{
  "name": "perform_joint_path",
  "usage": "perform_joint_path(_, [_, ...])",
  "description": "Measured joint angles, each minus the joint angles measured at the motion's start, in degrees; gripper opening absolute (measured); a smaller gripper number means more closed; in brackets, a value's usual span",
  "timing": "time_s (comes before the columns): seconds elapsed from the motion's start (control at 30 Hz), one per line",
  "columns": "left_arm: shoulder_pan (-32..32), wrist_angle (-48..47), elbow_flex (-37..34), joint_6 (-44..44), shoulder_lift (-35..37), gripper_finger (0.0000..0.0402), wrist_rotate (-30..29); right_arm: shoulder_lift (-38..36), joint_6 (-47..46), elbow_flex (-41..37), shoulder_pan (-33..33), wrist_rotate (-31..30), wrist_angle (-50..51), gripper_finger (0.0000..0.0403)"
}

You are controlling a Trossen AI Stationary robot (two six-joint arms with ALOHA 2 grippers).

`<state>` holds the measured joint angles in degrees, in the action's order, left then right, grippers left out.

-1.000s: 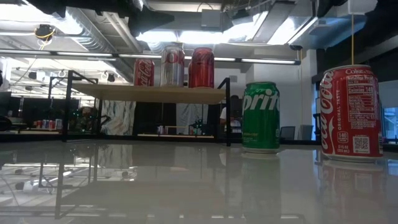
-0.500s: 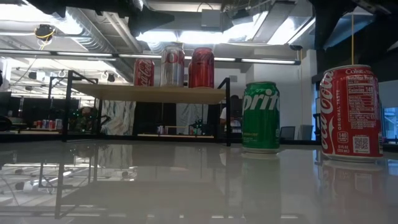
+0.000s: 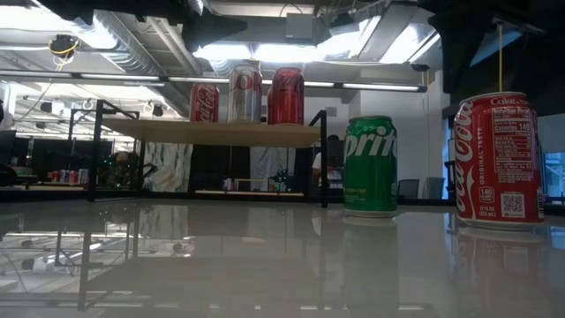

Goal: Place canned beverage on shelf
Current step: Move the red white soda can to the center of the table

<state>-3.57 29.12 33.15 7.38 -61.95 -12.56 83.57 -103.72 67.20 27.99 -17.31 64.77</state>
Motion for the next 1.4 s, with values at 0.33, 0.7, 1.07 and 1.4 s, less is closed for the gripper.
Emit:
perform_joint_path(0.33, [0.0, 0.0, 0.0, 0.0, 0.0, 0.0396, 0.0, 2.2, -0.8, 0.0, 0.1, 1.1, -0.2, 0.0376])
perform_joint_path(0.7, [0.0, 0.0, 0.0, 0.0, 0.0, 0.0396, 0.0, 6.0, -0.8, 0.0, 0.1, 3.6, -0.3, 0.0376])
perform_joint_path(1.07, [-0.7, 0.0, 0.0, 0.1, 0.0, 0.0396, 0.0, 6.0, -0.8, 0.0, 0.1, 3.4, -1.5, 0.0376])
perform_joint_path(1.4, [-2.4, 0.0, 0.0, 0.0, 0.0, 0.0396, 0.0, 6.0, -0.8, 0.0, 0.1, 2.3, -2.4, 0.0376])
